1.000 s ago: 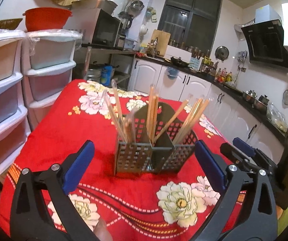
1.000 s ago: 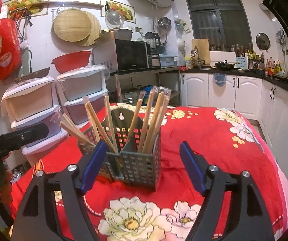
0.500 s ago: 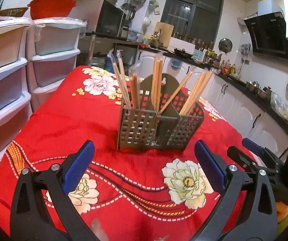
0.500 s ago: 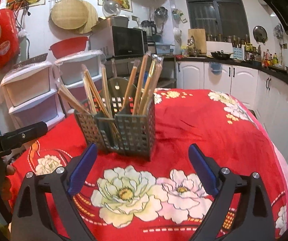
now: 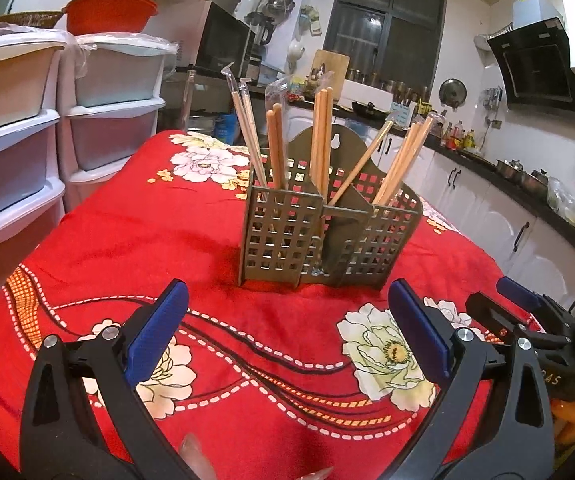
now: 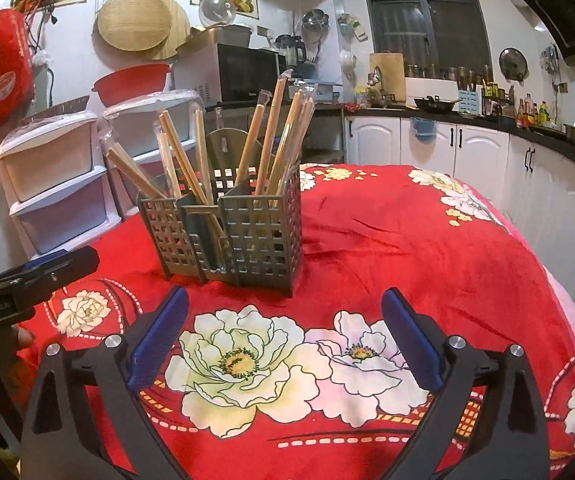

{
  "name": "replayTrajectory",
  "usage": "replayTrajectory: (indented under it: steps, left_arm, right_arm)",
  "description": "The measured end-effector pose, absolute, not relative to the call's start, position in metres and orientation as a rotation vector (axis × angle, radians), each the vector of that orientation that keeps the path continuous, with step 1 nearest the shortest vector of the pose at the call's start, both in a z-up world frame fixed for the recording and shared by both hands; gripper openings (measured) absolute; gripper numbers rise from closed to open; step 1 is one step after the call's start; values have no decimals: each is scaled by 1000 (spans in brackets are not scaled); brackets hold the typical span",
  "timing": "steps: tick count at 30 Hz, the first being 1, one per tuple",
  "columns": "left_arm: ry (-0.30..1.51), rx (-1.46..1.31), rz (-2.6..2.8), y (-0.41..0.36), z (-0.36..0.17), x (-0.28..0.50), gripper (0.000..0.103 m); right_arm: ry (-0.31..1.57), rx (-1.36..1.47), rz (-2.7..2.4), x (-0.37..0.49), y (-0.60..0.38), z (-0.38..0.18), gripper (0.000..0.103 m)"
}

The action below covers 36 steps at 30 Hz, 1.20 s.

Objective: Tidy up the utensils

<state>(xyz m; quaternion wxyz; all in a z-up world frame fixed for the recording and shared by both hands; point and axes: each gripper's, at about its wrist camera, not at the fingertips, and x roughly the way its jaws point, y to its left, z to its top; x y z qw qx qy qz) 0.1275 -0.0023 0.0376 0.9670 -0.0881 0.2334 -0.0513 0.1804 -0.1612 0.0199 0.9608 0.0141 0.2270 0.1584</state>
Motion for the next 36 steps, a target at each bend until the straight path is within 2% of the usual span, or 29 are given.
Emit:
replayTrajectory:
  steps: [11,36]
  left_arm:
    - [397,-172,-96,-4,33,125,91]
    - [401,-169,-73,-3,28,125,91]
  right_arm:
    - [339,59,308,168,-166,24,96]
    - [364,41,308,170,-163,18,96]
